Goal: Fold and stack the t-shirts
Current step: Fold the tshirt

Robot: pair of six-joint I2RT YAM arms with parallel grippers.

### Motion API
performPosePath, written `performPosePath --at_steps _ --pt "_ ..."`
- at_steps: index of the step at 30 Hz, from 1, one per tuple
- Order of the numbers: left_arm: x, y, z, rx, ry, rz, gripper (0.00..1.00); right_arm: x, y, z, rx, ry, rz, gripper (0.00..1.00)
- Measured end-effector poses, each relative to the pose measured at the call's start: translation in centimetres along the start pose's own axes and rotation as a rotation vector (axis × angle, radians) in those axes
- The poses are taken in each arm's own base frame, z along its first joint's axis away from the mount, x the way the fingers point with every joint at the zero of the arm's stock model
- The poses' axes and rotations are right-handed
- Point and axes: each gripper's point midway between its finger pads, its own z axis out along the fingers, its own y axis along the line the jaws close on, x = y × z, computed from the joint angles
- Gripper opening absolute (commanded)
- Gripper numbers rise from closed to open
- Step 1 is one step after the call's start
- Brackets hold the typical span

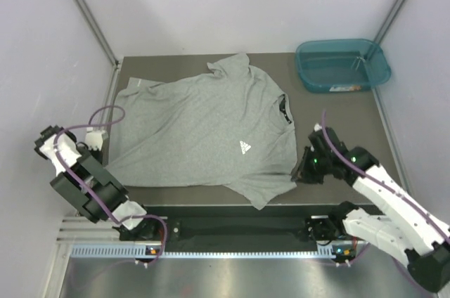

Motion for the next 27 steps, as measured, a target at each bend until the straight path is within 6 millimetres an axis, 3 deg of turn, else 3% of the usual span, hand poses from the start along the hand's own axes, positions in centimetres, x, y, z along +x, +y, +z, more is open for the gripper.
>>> performPosePath --at_steps 4,12,21,27 --pt "-2.2 1.1 -0.5 0.026 -0.028 -0.010 0.00 -5.7 4.5 -0.5 -0.019 -0.063 -0.070 0.00" --pt "-7.8 2.1 0.4 0.073 -0.055 -0.038 0.00 -18.0 10.7 3.5 -0.019 -0.178 -0.205 0.00" --pt "-15.7 1.1 1.1 0.086 -0.134 -0.055 0.00 -27.5 12.8 7.0 -0.017 -0.285 -0.237 0.00" --pt "-18.1 1.4 2.2 0.072 -0.152 -0.099 0.00 -30.8 13.8 9.2 -0.021 -0.315 -0.277 0.00"
